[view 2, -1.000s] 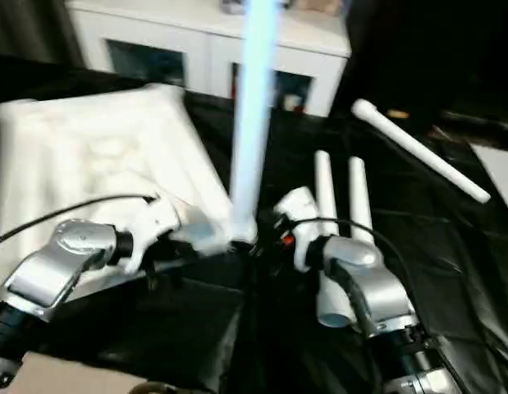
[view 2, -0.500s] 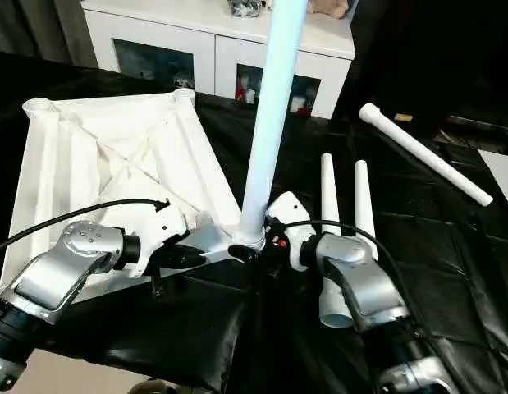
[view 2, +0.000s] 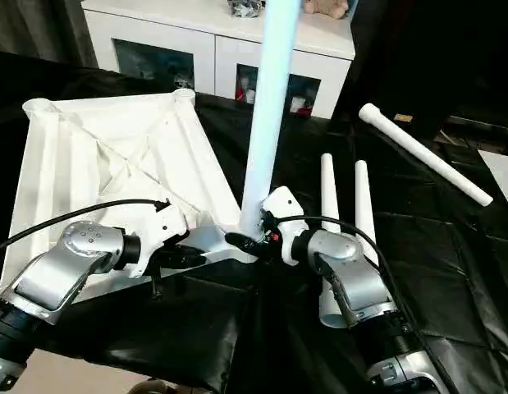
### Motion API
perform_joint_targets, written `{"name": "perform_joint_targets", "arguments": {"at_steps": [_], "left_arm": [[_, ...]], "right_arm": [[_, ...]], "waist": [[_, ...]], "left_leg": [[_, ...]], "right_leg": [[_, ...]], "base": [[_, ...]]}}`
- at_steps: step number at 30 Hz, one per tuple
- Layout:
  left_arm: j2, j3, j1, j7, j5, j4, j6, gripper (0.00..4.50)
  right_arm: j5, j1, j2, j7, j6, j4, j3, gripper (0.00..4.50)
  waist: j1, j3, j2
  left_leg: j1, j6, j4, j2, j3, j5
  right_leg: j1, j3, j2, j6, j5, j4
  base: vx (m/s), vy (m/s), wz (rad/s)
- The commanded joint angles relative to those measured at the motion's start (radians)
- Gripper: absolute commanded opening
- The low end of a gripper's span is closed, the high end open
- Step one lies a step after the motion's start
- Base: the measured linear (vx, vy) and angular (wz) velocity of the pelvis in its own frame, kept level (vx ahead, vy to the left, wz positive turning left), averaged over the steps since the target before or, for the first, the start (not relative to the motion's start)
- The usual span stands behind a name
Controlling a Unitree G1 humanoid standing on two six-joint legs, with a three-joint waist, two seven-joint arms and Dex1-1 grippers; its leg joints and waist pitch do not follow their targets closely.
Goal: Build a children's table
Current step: Rotate leg to tighten
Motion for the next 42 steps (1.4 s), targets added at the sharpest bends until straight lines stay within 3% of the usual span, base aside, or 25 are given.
{"name": "perform_joint_targets", "arguments": {"at_steps": [1,4,14,15,20,21,34,42], "left_arm": [[-0.006,-0.023,-0.003,-0.015,0.003,-0.023,-0.013,0.00],[-0.002,-0.027,0.002,-0.017,0.004,-0.025,-0.010,0.00],[0.002,-0.029,0.009,-0.020,0.004,-0.030,-0.007,0.00],[0.002,-0.029,0.009,-0.020,0.004,-0.030,-0.007,0.00],[-0.002,-0.029,0.000,-0.021,0.002,-0.026,-0.006,0.00],[-0.001,-0.028,-0.001,-0.022,0.001,-0.026,-0.005,0.00],[0.006,-0.030,-0.002,-0.030,0.001,-0.023,-0.007,0.00],[0.007,-0.030,-0.003,-0.033,0.000,-0.022,-0.005,0.00]], "right_arm": [[-0.009,-0.003,-0.012,0.019,-0.010,0.016,0.000,2.78],[-0.016,0.000,-0.016,0.022,-0.016,0.021,0.005,2.56],[-0.022,0.010,-0.021,0.031,-0.022,0.023,0.014,2.52],[-0.020,0.009,-0.019,0.030,-0.021,0.023,0.012,3.07],[-0.013,0.008,-0.011,0.019,-0.011,0.022,-0.004,3.41],[-0.018,0.010,-0.014,0.014,-0.013,0.020,-0.004,3.66],[0.000,0.021,-0.025,0.031,0.000,0.018,-0.022,3.66],[-0.002,0.017,-0.020,0.035,-0.003,0.029,-0.018,2.89]], "waist": [[-0.008,-0.056,0.005],[-0.007,-0.056,0.006],[-0.007,-0.057,0.006],[-0.008,-0.057,0.006],[-0.007,-0.057,0.008],[-0.007,-0.057,0.010],[-0.007,-0.059,0.011],[-0.008,-0.059,0.011]], "left_leg": [[0.019,-0.008,-0.076,0.046,-0.013,-0.221],[0.019,-0.007,-0.075,0.046,-0.013,-0.215],[0.019,-0.005,-0.075,0.046,-0.013,-0.210],[0.019,-0.005,-0.075,0.046,-0.013,-0.208],[0.019,-0.006,-0.075,0.046,-0.013,-0.214],[0.020,-0.008,-0.075,0.046,-0.013,-0.218],[0.019,-0.006,-0.073,0.046,-0.013,-0.208],[0.020,-0.006,-0.073,0.046,-0.013,-0.205]], "right_leg": [[0.037,0.045,-0.079,-0.172,-0.180,-0.074],[0.038,0.046,-0.079,-0.172,-0.175,-0.073],[0.038,0.045,-0.078,-0.176,-0.164,-0.072],[0.038,0.045,-0.078,-0.176,-0.160,-0.072],[0.039,0.045,-0.079,-0.178,-0.164,-0.072],[0.039,0.045,-0.078,-0.178,-0.167,-0.073],[0.040,0.045,-0.077,-0.187,-0.136,-0.070],[0.041,0.044,-0.077,-0.192,-0.125,-0.068]], "base": [[0.000,0.000,0.00],[0.000,0.000,0.00],[0.000,0.000,0.00],[0.000,0.000,0.00],[0.000,0.000,0.00],[0.000,0.000,0.00],[0.000,0.000,0.00],[0.000,0.000,0.00]]}}
